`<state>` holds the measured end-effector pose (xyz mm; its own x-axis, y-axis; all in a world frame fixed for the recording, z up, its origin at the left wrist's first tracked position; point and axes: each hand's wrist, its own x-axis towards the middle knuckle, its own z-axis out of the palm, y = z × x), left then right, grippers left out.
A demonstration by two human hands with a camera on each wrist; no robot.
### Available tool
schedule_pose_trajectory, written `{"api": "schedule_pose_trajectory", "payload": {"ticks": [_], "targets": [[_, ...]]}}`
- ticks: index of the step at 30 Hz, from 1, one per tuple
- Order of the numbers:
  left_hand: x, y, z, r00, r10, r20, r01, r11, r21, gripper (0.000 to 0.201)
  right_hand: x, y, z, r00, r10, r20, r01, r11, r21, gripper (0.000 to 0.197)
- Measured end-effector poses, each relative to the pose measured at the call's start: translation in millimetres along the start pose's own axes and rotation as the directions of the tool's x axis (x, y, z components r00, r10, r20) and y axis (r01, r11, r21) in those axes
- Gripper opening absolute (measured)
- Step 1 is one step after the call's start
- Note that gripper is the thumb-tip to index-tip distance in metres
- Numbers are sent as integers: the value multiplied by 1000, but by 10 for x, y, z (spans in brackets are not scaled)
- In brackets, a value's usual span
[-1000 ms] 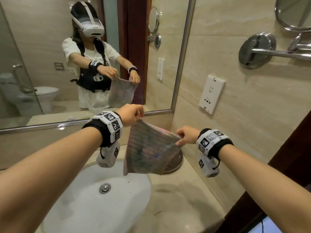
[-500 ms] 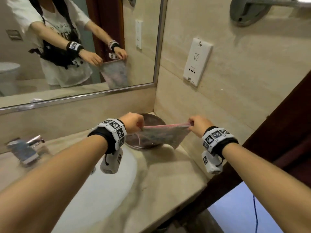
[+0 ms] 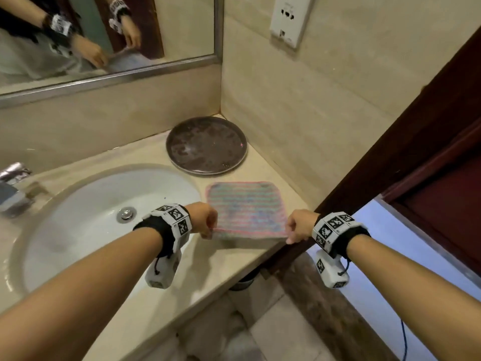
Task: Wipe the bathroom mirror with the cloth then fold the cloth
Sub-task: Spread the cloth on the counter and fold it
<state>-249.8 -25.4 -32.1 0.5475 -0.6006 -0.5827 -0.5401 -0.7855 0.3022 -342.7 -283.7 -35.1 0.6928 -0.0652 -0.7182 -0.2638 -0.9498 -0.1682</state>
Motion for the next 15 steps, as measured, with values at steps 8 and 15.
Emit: {"api": "schedule_pose_trajectory", "payload": {"ticks": [8, 15], "targets": [[139, -112, -75, 995, -21, -97, 19, 999, -28, 24, 231, 51, -90, 979, 38, -202, -25, 997, 68, 15], [535, -312, -256, 929, -152, -338, 103, 982, -158, 21, 684, 37, -385, 899, 147, -413, -56, 973, 223, 17]]}}
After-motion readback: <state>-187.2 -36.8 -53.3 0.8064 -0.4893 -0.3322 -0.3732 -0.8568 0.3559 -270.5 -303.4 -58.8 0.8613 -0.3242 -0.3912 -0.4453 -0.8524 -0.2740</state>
